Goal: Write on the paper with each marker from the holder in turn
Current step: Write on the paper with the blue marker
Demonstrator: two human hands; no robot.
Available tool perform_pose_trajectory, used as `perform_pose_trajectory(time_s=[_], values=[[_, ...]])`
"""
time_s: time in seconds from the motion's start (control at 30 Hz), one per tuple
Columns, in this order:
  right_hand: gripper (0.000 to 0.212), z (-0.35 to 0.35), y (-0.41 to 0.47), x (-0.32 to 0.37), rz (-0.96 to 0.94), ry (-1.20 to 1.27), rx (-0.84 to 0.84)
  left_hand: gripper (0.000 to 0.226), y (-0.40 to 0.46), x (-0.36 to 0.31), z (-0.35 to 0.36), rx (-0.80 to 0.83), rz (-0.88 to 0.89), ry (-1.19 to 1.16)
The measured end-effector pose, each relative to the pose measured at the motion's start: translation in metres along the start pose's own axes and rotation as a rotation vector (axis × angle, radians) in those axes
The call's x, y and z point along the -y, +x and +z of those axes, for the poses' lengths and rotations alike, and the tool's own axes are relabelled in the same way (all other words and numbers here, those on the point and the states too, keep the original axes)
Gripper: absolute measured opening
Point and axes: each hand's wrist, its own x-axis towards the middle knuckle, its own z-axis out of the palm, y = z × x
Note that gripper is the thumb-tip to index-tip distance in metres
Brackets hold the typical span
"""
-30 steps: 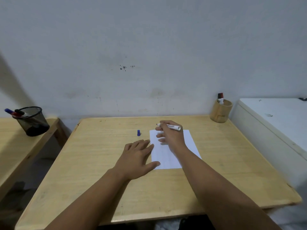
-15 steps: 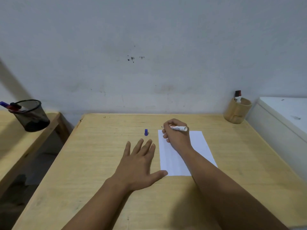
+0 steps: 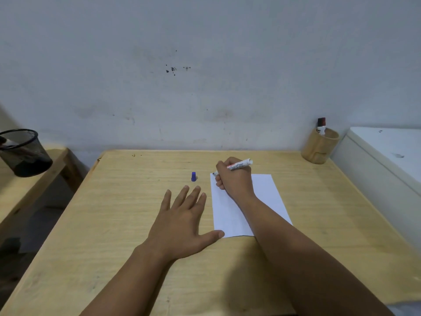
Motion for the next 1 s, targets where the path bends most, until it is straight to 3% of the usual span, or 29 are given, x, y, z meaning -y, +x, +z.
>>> perform_pose_trajectory(time_s=[1.0], values=[[0.032, 0.0034, 0.0011, -0.0064, -0.086, -0.128, 0.037, 0.106, 0.0002, 0.0014, -0.0019, -0.011, -0.010, -0.082]])
